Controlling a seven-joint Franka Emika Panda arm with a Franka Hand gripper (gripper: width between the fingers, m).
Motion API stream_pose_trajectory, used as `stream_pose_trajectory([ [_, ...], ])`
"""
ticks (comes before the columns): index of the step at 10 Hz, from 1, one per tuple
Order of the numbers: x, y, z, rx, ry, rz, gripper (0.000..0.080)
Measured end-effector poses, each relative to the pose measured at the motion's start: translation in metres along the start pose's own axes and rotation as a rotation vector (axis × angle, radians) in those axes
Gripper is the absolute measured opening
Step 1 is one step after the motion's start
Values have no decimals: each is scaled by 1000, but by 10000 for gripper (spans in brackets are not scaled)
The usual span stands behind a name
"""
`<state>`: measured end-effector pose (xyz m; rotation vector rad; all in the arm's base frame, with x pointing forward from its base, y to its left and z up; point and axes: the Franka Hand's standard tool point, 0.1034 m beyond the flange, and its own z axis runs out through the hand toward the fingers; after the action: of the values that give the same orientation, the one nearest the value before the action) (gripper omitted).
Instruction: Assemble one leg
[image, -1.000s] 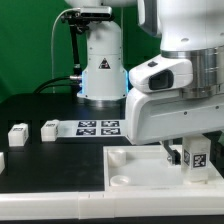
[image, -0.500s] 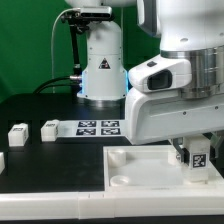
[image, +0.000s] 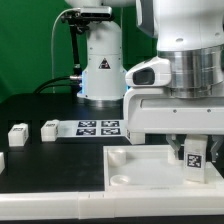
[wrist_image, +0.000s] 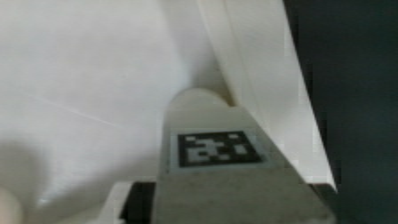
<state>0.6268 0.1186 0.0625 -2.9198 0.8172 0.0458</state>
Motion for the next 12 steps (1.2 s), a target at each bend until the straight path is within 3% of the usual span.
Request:
stream_pose_trajectory([
  [5,-1,0,1,-1,2,575,290],
  [8,-1,-1,2,8,-10,660,290],
  [9,-2,-1,2,8,-10,614,457],
  [10,-2,0,3,7,-9,554,457],
  [11,-2,0,2,5,-7,436,598],
  [12,-1,-2,1,4,-5,330,639],
])
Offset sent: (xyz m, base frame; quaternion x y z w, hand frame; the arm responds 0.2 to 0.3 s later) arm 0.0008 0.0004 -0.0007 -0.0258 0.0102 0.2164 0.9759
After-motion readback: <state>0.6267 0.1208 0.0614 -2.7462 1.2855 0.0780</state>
